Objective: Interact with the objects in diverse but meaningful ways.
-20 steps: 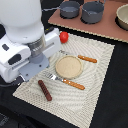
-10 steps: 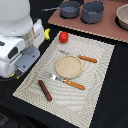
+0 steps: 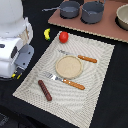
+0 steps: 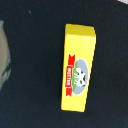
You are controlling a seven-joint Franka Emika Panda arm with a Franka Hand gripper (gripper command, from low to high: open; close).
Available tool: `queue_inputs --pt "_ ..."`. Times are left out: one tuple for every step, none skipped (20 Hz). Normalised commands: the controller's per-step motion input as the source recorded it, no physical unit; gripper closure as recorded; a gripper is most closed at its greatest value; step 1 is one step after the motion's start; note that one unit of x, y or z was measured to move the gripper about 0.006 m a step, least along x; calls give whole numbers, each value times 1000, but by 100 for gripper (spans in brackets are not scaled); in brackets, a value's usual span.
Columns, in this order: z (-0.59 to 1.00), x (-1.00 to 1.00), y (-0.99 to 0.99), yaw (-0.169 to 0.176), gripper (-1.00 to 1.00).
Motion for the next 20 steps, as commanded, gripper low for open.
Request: queue_inputs --pt "-294 -317 -34 20 -100" --pt "-297 -289 0 5 -100" --pt "-277 -346 0 0 -100" --pt "-271 -454 0 0 -100" --pt "-237 -509 0 0 -100" --pt "-189 -520 0 0 -100" --pt "-180 -511 0 0 -100" --pt "-211 -494 0 0 -100" --pt "-229 -457 11 0 -100" --pt "-246 -454 0 0 -100" --pt "-283 -489 0 0 -100" --pt "-297 -503 0 0 -100" --pt "-320 -531 0 0 -100" --pt "-329 -543 0 0 -100" --pt "-349 -534 0 0 -100" --pt "-354 -523 0 0 -100" --pt "-354 -506 0 0 -100" --pt "-337 -506 3 0 -100" --pt "-337 -523 17 0 -100" --pt "-343 -537 23 0 -100"
